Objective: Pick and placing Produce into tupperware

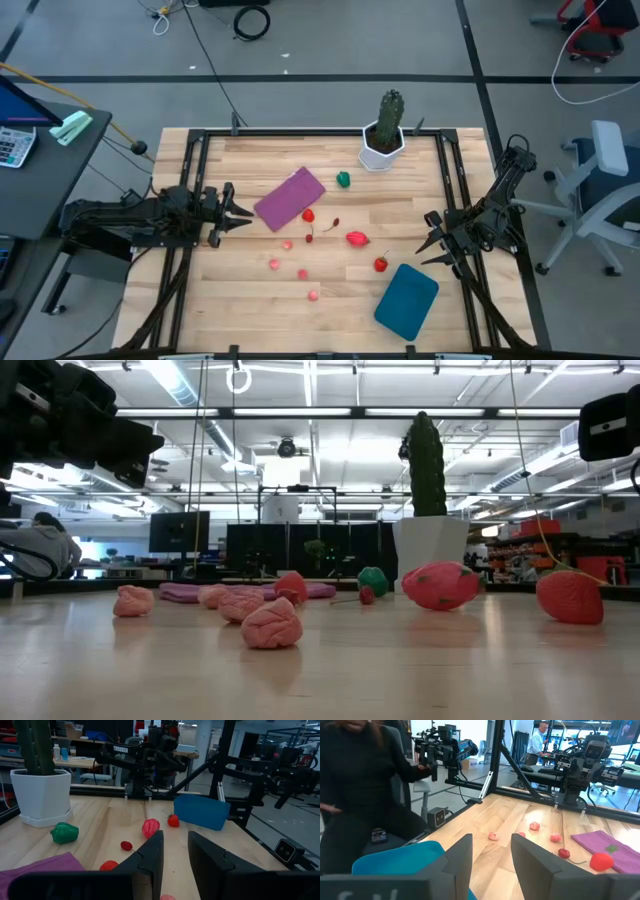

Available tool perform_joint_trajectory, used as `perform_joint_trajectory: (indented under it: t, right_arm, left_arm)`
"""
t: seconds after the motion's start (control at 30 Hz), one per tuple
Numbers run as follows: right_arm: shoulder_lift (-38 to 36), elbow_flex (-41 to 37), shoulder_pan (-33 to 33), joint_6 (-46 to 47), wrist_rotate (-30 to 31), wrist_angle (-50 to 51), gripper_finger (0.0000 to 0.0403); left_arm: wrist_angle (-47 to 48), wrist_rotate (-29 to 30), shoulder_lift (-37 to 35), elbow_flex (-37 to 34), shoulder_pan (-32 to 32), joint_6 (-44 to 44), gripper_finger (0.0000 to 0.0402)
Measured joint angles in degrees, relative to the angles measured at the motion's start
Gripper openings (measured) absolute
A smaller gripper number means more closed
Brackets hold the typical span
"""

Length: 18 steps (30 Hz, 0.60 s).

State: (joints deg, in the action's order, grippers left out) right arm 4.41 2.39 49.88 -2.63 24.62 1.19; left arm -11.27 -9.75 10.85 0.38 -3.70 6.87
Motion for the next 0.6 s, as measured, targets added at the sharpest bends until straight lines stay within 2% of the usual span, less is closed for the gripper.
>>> perform_joint_trajectory:
  t: [0.07,0.2,0.27,0.43,0.6]
  right_arm:
    - [0.0,0.0,0.0,0.0,0.0,0.0,0.0143]
    - [0.0,0.0,0.0,0.0,0.0,0.0,0.0143]
    - [0.0,0.0,0.0,0.0,0.0,0.0,0.0143]
    - [0.0,0.0,0.0,-1.7,1.3,0.0,0.0143]
    - [0.0,0.0,0.0,-3.9,1.3,-0.1,0.0143]
  left_arm:
    - [-0.1,0.0,0.0,0.0,0.0,-1.6,0.0094]
    - [-2.3,0.0,0.0,0.0,0.0,-11.3,0.0094]
    - [-2.1,0.0,0.0,0.0,0.0,-13.5,0.0094]
    - [-2.2,0.0,0.0,0.0,0.0,-11.9,0.0094]
    - [-2.2,0.0,0.0,0.0,0.0,-4.0,0.0094]
